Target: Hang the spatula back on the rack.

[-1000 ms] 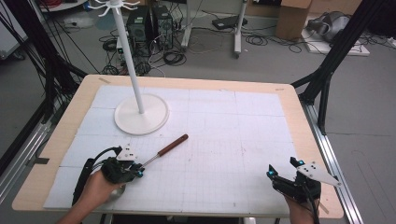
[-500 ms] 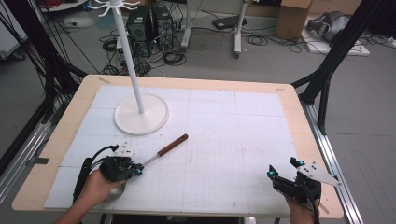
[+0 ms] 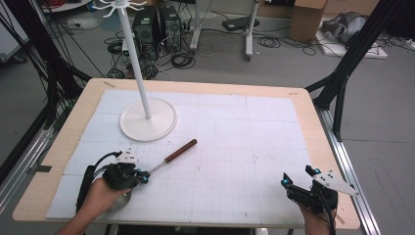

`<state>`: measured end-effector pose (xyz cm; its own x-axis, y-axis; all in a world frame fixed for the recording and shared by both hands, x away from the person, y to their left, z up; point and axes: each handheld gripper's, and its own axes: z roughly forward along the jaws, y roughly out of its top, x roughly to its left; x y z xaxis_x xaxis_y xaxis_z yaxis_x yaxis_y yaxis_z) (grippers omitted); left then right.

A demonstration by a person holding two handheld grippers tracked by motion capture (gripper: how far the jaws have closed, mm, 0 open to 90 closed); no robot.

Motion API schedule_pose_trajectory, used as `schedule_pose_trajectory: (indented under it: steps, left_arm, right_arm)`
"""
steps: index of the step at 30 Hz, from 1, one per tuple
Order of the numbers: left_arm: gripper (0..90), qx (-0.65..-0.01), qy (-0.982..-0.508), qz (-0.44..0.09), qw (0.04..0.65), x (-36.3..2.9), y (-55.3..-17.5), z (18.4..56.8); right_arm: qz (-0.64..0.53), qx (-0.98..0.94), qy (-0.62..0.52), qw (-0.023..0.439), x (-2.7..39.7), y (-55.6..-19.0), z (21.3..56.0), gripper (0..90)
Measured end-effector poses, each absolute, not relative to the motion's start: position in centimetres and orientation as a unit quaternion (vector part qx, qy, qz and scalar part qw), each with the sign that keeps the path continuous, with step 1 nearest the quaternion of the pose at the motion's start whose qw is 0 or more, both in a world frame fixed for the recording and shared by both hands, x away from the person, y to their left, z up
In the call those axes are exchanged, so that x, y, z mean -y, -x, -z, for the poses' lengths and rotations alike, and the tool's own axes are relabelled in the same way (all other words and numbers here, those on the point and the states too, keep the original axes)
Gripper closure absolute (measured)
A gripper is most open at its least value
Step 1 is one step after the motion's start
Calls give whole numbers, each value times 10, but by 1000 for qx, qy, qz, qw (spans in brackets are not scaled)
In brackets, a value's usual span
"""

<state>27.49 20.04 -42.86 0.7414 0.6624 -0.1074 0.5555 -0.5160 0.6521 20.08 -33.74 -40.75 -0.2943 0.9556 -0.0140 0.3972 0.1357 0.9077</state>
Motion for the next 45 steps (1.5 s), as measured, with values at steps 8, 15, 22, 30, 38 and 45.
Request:
schedule_pose_trajectory:
  steps: [8, 15, 22, 30, 38, 45]
  left_arm:
    - [841, -359, -856, -78, 364, -207, -274, 424]
    - [845, -371, -834, -83, 399, -223, -271, 414]
    - [845, -382, -810, -98, 434, -240, -265, 402]
    - [843, -396, -776, -123, 475, -257, -260, 386]
    - [843, -385, -751, -175, 507, -260, -255, 371]
    - [843, -367, -732, -208, 536, -251, -251, 364]
  right_arm:
    - [-430, -680, -498, 324, 337, -201, 407, 171]
    - [-431, -677, -501, 323, 338, -200, 408, 170]
    - [-431, -677, -501, 322, 338, -201, 408, 171]
    - [-433, -678, -502, 318, 337, -201, 408, 171]
    - [-443, -681, -495, 310, 330, -208, 405, 171]
    - [-470, -685, -479, 284, 313, -219, 396, 171]
